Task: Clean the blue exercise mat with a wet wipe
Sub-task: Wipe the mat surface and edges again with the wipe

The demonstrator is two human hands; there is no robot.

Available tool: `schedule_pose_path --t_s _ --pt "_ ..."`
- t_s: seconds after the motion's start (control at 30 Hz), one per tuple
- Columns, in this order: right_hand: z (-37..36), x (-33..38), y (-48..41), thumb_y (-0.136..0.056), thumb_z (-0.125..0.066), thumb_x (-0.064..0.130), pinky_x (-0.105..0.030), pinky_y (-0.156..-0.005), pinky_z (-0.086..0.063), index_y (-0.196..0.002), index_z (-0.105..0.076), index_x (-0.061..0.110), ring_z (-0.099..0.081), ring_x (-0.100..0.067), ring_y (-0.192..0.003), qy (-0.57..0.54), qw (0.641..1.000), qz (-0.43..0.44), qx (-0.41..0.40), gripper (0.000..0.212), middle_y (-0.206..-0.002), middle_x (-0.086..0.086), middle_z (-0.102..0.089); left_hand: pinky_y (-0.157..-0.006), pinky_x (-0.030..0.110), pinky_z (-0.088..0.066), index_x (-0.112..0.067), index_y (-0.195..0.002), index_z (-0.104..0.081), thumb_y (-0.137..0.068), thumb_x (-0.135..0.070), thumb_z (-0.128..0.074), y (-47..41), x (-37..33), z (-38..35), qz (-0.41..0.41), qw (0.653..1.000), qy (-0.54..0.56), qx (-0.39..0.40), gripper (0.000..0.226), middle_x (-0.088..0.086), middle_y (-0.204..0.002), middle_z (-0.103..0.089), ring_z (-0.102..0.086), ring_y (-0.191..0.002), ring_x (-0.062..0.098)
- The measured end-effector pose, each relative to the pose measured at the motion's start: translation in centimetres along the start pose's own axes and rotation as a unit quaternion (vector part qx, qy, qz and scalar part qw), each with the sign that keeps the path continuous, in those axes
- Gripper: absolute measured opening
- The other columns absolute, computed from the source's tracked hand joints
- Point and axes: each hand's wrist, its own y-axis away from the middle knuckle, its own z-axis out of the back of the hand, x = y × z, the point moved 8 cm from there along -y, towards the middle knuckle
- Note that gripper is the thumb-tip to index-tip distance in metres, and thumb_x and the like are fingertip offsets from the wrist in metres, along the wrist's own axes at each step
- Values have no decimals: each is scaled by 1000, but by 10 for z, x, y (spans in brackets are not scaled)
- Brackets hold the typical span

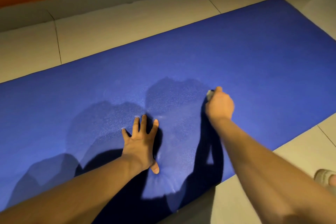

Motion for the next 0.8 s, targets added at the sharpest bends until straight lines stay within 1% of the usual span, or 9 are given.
schedule_pose_path --t_s 0.1,0.17,0.23,0.3,0.43,0.53,0.6,0.7,0.8 --pt "-32 82 55 -93 -54 13 -35 -64 -33 -109 -53 10 -64 -39 -89 -50 991 114 50 16 -97 -14 -67 -118 72 -5 -31 -161 16 -47 -63 -93 0 0 1 -5 1000 6 -8 161 14 -164 25 23 -153 38" --pt "-49 132 103 -95 -54 20 -35 -63 -32 -104 -53 13 -62 -37 -90 -49 963 235 124 11 -99 -11 -66 -119 71 -4 -32 -161 15 -46 -63 -93 2 2 1 -4 1000 9 -13 160 12 -164 27 24 -153 36" --pt "-52 142 115 -99 -51 29 -36 -63 -32 -103 -54 16 -63 -34 -94 -28 937 321 135 14 -101 -8 -66 -120 70 -1 -33 -161 14 -48 -61 -93 3 3 0 -5 1000 21 -15 158 10 -165 29 27 -153 34" --pt "-38 113 81 -101 -50 31 -36 -63 -35 -104 -57 17 -65 -34 -94 -4 950 301 88 16 -101 -7 -68 -120 70 1 -33 -161 16 -50 -59 -93 4 3 -1 -8 999 29 -17 158 9 -164 30 30 -152 32" --pt "6 9 -2 -99 -47 14 -36 -60 -35 -101 -49 10 -54 -37 -73 33 996 83 24 5 -93 -17 -68 -118 72 4 -33 -160 19 -49 -56 -95 2 4 -5 -5 999 46 -12 161 7 -164 32 34 -150 32" --pt "-1 13 6 -97 -46 8 -36 -59 -33 -102 -48 9 -53 -35 -70 10 999 35 5 6 -90 -17 -67 -118 73 4 -32 -160 19 -48 -58 -95 -1 3 -6 -3 999 39 -10 162 7 -163 32 34 -150 33" --pt "-24 54 44 -94 -48 9 -35 -61 -35 -106 -53 11 -61 -36 -80 -39 996 79 19 13 -92 -13 -66 -117 74 3 -32 -160 18 -47 -59 -95 -1 4 -6 -3 999 38 -10 162 7 -163 32 33 -150 34" --pt "-47 118 122 -91 -56 11 -34 -57 -35 -98 -57 15 -64 -35 -78 -53 965 240 96 8 -88 -8 -64 -117 74 1 -31 -162 13 -47 -62 -94 -1 6 -6 -11 999 35 -16 160 8 -164 31 32 -151 33" --pt "-41 106 132 -85 -61 11 -34 -52 -40 -96 -59 20 -65 -31 -76 -28 930 355 93 14 -86 -3 -64 -118 73 2 -30 -161 15 -49 -62 -93 0 6 -6 -17 999 38 -13 159 8 -164 32 34 -150 32"
